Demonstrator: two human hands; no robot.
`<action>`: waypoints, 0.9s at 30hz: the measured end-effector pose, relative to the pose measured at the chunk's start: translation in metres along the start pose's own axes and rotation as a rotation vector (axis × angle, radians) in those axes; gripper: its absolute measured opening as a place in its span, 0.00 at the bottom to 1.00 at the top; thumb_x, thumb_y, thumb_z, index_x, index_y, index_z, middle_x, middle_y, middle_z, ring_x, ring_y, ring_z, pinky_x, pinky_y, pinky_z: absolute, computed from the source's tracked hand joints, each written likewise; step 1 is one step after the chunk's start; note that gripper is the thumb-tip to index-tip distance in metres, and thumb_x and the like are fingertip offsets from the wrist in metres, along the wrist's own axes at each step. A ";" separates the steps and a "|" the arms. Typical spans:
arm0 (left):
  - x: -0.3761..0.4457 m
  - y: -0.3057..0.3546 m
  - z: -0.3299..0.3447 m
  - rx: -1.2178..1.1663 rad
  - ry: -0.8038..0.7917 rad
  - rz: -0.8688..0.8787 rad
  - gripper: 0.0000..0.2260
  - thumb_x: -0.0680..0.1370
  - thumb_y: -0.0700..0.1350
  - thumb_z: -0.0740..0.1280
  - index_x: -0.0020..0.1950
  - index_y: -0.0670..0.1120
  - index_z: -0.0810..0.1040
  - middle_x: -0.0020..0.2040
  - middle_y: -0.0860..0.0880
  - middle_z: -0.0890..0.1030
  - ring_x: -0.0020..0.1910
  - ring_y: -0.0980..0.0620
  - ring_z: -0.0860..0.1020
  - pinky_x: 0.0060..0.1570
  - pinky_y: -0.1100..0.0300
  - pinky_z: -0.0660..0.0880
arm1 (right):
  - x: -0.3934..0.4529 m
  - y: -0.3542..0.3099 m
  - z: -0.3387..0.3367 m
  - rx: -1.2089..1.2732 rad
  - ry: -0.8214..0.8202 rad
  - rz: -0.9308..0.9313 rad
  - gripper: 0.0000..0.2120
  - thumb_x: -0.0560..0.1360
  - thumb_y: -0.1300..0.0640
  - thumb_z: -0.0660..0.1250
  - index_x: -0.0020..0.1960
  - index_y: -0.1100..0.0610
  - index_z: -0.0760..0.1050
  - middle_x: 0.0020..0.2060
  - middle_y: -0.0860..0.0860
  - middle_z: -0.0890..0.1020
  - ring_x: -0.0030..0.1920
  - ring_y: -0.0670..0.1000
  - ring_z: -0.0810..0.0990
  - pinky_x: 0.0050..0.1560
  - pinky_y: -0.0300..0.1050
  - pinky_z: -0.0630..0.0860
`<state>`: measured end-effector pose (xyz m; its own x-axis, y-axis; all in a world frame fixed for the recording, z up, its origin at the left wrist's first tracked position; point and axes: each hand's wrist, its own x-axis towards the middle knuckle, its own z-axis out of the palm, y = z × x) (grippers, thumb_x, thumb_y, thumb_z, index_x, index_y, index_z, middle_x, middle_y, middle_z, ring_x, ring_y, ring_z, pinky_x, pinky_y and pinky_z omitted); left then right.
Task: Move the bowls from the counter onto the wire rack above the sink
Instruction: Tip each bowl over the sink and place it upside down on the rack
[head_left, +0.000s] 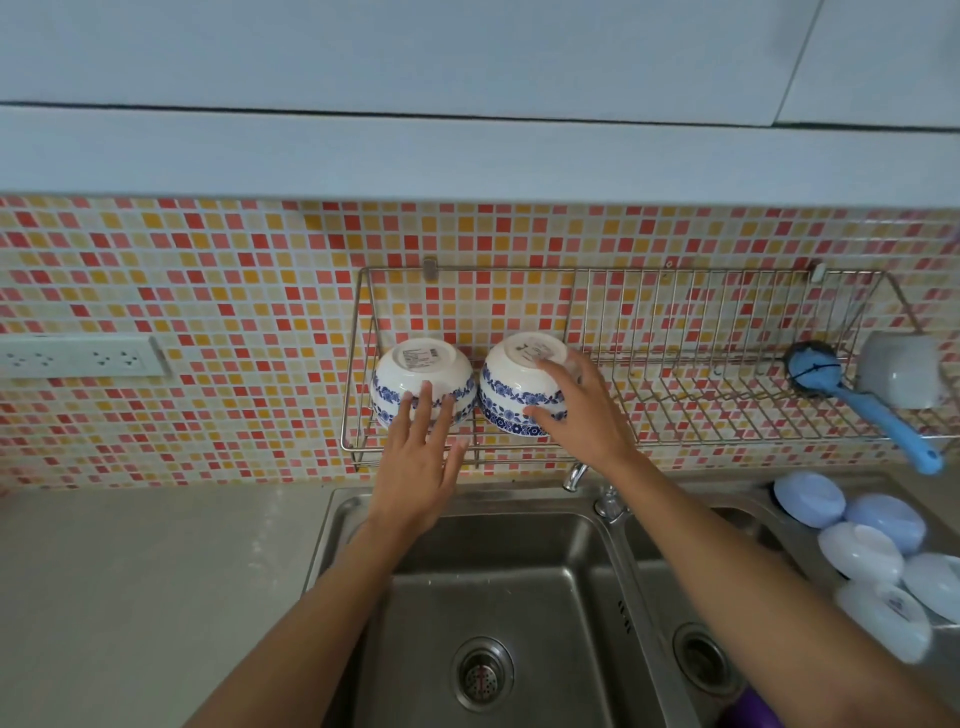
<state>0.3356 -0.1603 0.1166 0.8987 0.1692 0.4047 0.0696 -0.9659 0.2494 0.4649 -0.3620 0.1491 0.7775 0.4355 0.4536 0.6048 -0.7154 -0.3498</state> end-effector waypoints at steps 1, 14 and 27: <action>0.005 -0.002 -0.001 -0.005 -0.015 -0.024 0.29 0.76 0.65 0.36 0.75 0.56 0.38 0.76 0.51 0.35 0.74 0.49 0.33 0.72 0.51 0.35 | 0.000 0.000 0.000 0.005 0.009 -0.001 0.32 0.73 0.44 0.70 0.73 0.48 0.64 0.75 0.53 0.58 0.72 0.56 0.62 0.60 0.56 0.76; 0.031 -0.019 -0.009 -0.085 -0.171 -0.059 0.31 0.76 0.64 0.44 0.76 0.56 0.37 0.75 0.50 0.29 0.74 0.42 0.33 0.71 0.42 0.54 | 0.005 0.002 0.004 0.018 0.001 0.017 0.29 0.74 0.43 0.68 0.70 0.49 0.61 0.76 0.51 0.57 0.71 0.55 0.67 0.54 0.55 0.80; 0.031 -0.028 -0.001 0.000 -0.103 0.022 0.34 0.76 0.65 0.40 0.75 0.50 0.33 0.76 0.47 0.31 0.74 0.41 0.33 0.73 0.38 0.49 | -0.019 -0.005 0.011 -0.273 -0.001 -0.068 0.31 0.81 0.42 0.48 0.78 0.58 0.54 0.77 0.57 0.57 0.76 0.56 0.59 0.68 0.59 0.70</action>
<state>0.3615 -0.1274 0.1232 0.9398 0.1267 0.3174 0.0491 -0.9691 0.2416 0.4491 -0.3612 0.1329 0.7374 0.4879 0.4671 0.5866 -0.8055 -0.0846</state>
